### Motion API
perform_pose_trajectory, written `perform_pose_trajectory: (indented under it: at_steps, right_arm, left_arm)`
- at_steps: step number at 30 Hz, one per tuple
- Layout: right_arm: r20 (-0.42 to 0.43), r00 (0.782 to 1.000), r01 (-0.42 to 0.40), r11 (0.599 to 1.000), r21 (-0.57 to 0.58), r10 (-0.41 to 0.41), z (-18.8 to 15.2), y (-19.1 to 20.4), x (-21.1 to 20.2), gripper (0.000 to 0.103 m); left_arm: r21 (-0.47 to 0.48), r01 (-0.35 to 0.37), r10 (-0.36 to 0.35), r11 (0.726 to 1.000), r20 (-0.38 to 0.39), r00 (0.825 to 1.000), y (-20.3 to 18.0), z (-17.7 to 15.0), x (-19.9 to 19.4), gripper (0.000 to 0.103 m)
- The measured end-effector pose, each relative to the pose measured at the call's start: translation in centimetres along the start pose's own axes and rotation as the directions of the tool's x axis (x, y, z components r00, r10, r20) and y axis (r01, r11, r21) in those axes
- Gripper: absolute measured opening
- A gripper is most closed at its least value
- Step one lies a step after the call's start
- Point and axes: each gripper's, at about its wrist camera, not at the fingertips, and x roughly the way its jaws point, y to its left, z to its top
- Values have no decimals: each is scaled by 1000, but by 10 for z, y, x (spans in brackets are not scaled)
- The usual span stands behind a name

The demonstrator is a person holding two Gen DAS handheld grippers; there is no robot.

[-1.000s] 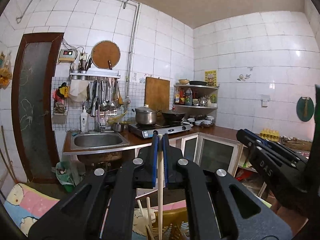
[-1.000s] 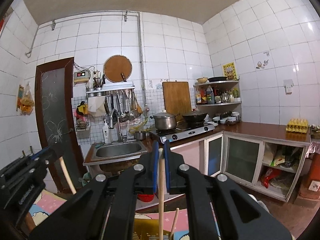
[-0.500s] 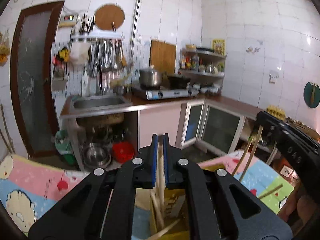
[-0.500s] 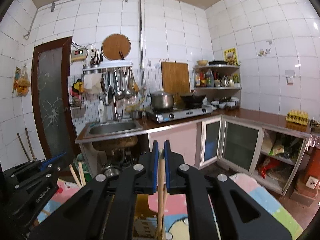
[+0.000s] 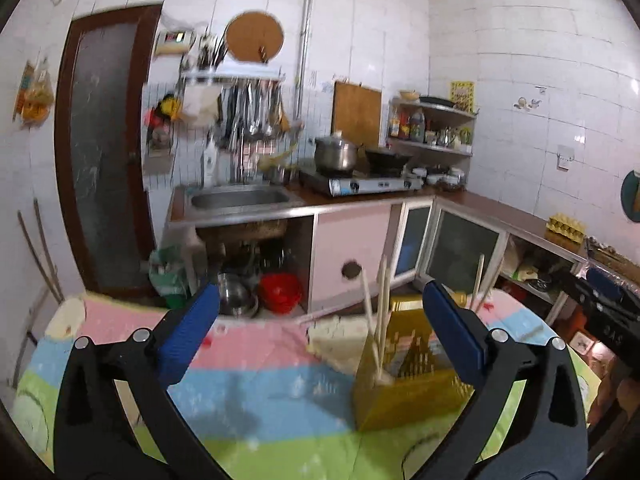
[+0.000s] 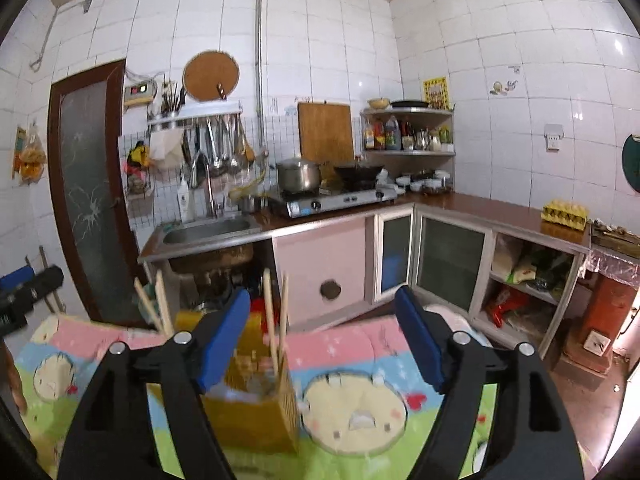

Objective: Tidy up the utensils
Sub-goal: 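Move both open tools back down to the quilt toward the remaining utensils, then close the right tool on the green frog fork while the left tool grasps the clear spoon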

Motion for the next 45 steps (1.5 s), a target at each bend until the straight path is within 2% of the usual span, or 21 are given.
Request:
perform_pose_trajectory:
  at_steps: [6,8,12,15,19,22,27,30,32,36,38,42,45]
  right_arm:
    - [-128,991,-35,999,-20,32,-61,13,-20,80]
    - [-176,984,-38,999,-11,35,-81,18,-22,80]
    - [-282,958,-44,999,32,51,-123,24,-20,80]
    - [-324,944,-51,998,22,56,-148,32,-19,80]
    - [-359,931,-64,998,12,64,-168,44,-19,80]
    - [-374,925,-76,997,-18,63,-175,56,-20,80]
    - [-416,909,-82,992,-91,36,-182,77,-19,78]
    - [-443,896,-91,987,-131,24,-186,88,-16,66]
    - [-461,887,-96,986,-134,24,-188,93,-13,65]
    - [-499,866,-115,982,-151,25,-194,104,-7,53]
    - [-511,859,-118,979,-163,18,-196,109,-4,50]
    - [-540,841,-135,976,-169,23,-199,117,3,35]
    - [-560,828,-135,974,-183,9,-202,123,12,28]
  left_arm:
    - [4,-57,57,998,-90,994,24,-45,-13,98]
    - [-3,-60,59,998,-150,987,31,-65,-11,98]
    - [9,-82,82,997,-202,976,39,-100,-12,98]
    - [30,-91,96,995,-241,966,44,-123,-12,98]
    - [42,-117,125,992,-285,950,54,-149,-12,98]
    - [46,-147,154,988,-292,944,63,-159,-9,98]
    - [43,-143,149,989,-345,927,73,-176,-2,98]
    - [40,-141,146,989,-353,924,77,-181,-2,98]
    - [20,-139,137,990,-363,922,79,-184,-2,98]
    - [-33,-122,100,992,-381,919,85,-185,-2,98]
    - [-35,-119,97,992,-381,919,84,-186,-2,98]
    - [-22,-102,85,995,-393,915,78,-189,-1,98]
    - [-14,-101,86,995,-407,909,76,-192,1,98]
